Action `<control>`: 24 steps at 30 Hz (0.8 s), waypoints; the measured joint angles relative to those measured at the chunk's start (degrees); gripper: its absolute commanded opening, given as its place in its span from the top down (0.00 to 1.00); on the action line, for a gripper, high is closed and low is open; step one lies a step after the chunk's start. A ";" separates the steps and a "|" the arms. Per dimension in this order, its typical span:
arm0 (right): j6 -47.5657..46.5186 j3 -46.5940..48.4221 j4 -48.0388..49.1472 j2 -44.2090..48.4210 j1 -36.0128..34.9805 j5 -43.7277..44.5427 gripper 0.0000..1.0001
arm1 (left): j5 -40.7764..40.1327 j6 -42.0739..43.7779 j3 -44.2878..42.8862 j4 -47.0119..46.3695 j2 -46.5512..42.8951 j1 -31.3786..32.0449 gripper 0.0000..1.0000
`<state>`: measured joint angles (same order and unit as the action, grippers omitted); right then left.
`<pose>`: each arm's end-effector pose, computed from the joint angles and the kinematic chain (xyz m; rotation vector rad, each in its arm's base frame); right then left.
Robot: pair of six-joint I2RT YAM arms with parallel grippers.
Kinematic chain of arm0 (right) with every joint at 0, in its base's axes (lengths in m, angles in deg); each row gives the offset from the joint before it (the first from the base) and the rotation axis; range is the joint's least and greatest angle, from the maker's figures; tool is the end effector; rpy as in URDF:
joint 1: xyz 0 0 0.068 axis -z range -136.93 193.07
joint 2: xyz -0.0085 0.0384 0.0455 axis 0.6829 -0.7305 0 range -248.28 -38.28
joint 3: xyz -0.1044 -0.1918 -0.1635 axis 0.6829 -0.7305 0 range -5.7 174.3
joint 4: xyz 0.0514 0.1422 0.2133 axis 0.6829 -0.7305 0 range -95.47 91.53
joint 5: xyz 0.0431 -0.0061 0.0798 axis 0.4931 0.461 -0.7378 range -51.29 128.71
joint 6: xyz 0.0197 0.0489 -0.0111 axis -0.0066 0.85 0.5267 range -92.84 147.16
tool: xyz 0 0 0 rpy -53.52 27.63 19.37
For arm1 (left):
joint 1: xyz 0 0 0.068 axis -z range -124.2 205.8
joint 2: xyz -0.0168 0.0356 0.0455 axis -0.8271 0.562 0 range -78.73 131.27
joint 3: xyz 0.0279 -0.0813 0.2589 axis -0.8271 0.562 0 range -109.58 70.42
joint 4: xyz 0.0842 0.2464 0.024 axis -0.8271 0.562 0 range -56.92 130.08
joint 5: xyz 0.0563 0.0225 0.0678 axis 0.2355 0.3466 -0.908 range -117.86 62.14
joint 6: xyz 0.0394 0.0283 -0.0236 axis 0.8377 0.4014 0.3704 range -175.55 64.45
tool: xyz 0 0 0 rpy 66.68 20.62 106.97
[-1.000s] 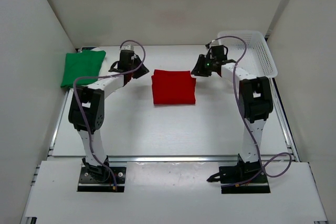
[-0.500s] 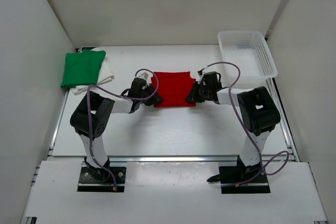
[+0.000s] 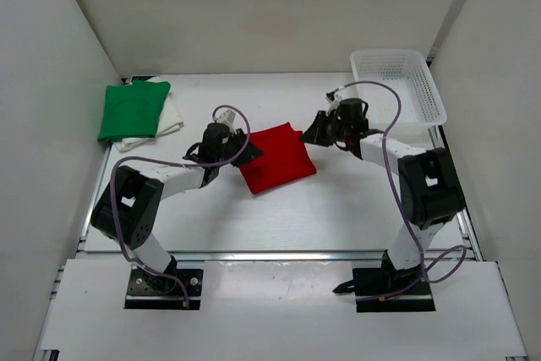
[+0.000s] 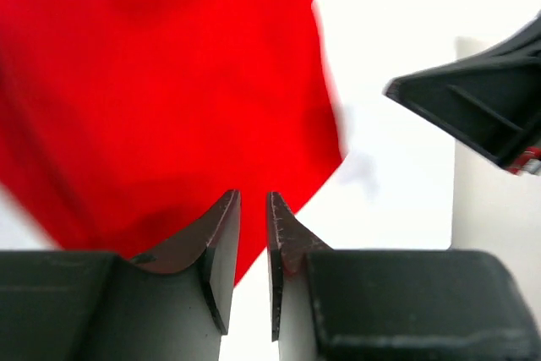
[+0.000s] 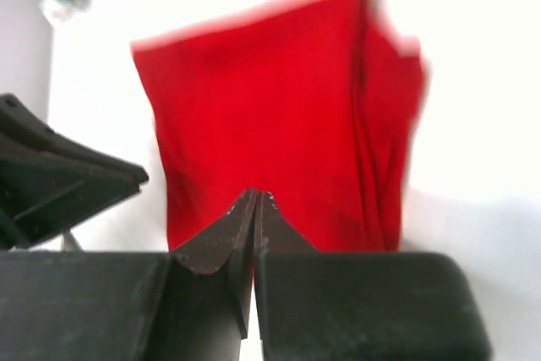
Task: Fold and stack the t-shirts
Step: Fold the long partially folded tshirt into a neat square, then put the neatly folded tshirt into the corner of the board with the left arm
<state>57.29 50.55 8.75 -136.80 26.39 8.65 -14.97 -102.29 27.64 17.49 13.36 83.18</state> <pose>0.3461 0.1223 0.1939 -0.0487 2.2761 1.0215 0.2853 -0.1567 0.1703 -0.2509 2.3000 -0.9523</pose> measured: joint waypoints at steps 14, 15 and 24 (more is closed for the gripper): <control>-0.83 27.45 -5.14 -28.06 0.66 -3.37 1.00 | 0.79 0.17 -8.48 -0.87 14.88 -12.22 0.72; -0.76 27.43 -5.62 -28.83 0.68 -3.45 1.00 | 1.60 -0.44 -7.65 -1.90 15.28 -12.90 0.71; -0.83 28.28 -7.58 -28.74 1.03 -4.13 0.99 | 4.42 -3.82 0.15 -10.21 10.05 -14.34 0.01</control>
<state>56.46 78.83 1.17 -165.54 27.41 4.52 -10.56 -106.12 27.79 7.28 23.42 68.84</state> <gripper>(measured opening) 0.003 0.839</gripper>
